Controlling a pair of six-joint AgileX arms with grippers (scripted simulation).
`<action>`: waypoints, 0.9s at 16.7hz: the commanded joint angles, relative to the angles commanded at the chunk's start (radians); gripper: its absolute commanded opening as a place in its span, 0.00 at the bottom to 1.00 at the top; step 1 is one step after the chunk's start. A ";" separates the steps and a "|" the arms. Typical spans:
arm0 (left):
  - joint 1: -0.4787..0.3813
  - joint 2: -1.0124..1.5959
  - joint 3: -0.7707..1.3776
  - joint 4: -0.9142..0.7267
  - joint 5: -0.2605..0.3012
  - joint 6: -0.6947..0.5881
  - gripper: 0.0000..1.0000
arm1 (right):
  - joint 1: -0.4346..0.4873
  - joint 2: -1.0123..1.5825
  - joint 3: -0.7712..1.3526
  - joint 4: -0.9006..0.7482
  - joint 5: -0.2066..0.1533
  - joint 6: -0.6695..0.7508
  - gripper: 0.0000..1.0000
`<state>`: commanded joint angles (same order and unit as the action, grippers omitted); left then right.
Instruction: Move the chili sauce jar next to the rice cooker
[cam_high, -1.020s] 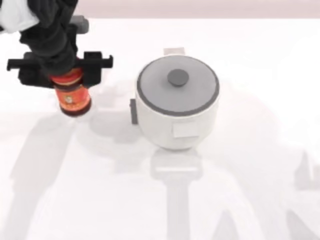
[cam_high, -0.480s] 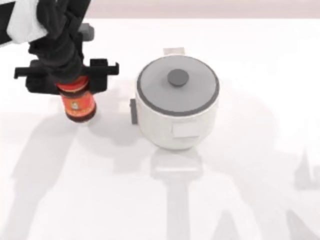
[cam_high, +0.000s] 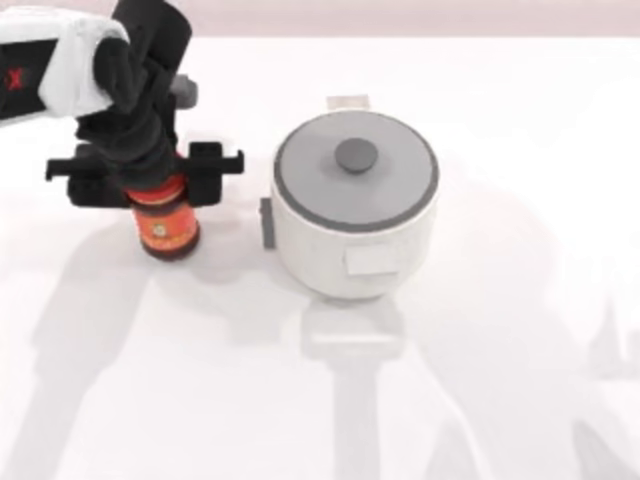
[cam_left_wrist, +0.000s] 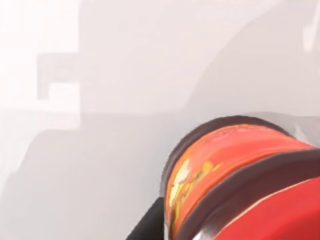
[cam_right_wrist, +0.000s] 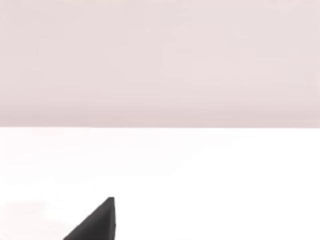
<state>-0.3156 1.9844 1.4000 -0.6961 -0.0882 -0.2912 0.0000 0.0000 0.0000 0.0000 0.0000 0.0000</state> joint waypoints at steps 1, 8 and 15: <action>0.000 0.000 0.000 0.000 0.000 0.000 0.00 | 0.000 0.000 0.000 0.000 0.000 0.000 1.00; 0.000 0.000 0.000 0.000 0.000 0.000 0.53 | 0.000 0.000 0.000 0.000 0.000 0.000 1.00; 0.000 0.000 0.000 0.000 0.000 0.000 1.00 | 0.000 0.000 0.000 0.000 0.000 0.000 1.00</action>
<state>-0.3156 1.9844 1.4000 -0.6961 -0.0882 -0.2912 0.0000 0.0000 0.0000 0.0000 0.0000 0.0000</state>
